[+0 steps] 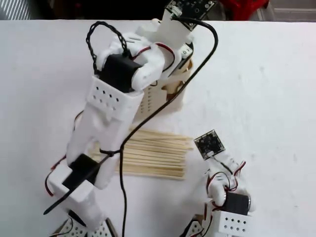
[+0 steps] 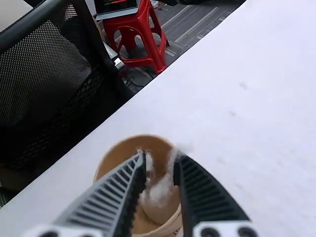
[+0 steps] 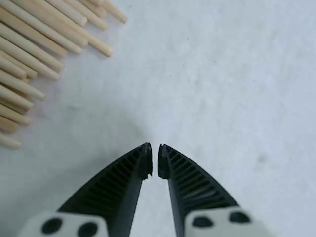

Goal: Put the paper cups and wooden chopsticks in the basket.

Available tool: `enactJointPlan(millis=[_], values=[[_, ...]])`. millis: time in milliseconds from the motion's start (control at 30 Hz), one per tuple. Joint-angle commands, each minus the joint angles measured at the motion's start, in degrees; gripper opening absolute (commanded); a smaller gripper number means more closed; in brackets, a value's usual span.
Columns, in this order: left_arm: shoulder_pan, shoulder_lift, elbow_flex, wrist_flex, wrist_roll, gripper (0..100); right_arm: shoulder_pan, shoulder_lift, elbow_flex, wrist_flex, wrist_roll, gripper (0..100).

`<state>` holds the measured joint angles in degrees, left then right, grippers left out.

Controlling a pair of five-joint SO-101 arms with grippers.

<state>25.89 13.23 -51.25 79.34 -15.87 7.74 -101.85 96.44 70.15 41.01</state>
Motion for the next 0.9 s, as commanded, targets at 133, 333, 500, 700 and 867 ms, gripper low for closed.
enactJointPlan(millis=[133, 333, 500, 700, 867], values=[[-1.8, -0.75, -0.7, 1.32, -0.09, 12, -0.4, -0.22, 0.44, 0.31, 0.44, 4.2], [-6.73, 5.23, 6.95, 2.2, 6.42, 12, -0.4, -0.22, 0.44, 0.31, 0.35, 4.2], [-7.6, 11.38, 8.88, -1.76, 6.42, 12, -0.22, -0.22, 0.44, 0.31, 0.26, 4.2], [-9.1, 11.74, -8.26, 5.98, 6.42, 12, -0.22, -0.22, 0.44, 0.31, 0.26, 4.2], [-16.4, 12.18, -35.25, 20.92, 6.68, 12, -0.22, -0.22, 0.44, 0.31, 0.26, 4.2]])
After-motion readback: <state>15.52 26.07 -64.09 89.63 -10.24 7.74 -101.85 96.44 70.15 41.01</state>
